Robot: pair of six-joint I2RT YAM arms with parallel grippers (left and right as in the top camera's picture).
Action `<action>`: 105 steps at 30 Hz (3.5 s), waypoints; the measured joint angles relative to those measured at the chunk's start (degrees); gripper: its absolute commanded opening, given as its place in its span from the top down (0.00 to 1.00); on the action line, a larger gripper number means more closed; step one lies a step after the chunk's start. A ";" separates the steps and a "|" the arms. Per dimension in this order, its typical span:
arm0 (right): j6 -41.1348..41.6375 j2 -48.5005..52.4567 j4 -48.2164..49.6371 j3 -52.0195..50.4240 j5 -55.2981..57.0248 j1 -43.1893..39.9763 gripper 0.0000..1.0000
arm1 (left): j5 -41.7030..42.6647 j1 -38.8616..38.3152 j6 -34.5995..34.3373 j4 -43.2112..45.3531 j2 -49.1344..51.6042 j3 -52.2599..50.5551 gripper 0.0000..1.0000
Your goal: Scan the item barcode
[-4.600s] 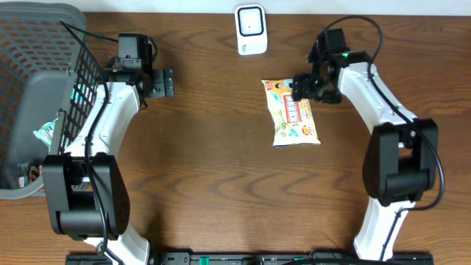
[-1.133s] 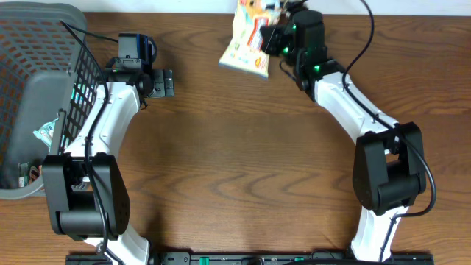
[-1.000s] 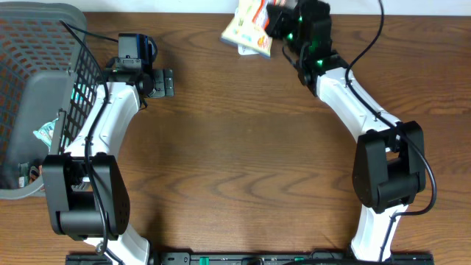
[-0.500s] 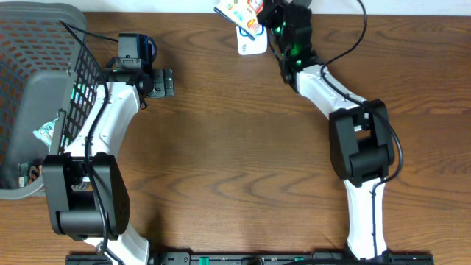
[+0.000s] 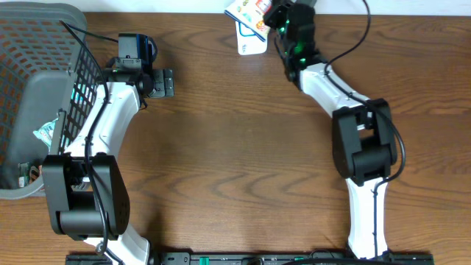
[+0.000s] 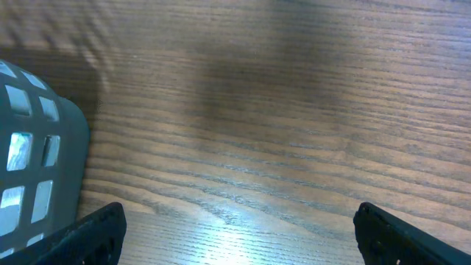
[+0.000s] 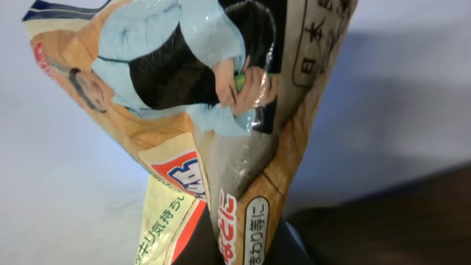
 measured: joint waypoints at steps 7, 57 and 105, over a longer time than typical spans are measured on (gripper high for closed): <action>-1.57 -8.28 -22.10 0.26 0.07 -9.27 0.99 | 0.00 0.00 0.00 0.00 0.00 0.00 0.02; -10.97 -16.20 -70.75 -3.87 -26.01 -17.38 0.01 | 0.00 0.00 0.00 0.00 0.00 0.00 0.02; -10.99 -16.17 -71.01 -4.61 1.09 -8.52 0.01 | 41.31 -0.07 -10.80 1.75 0.00 0.02 0.02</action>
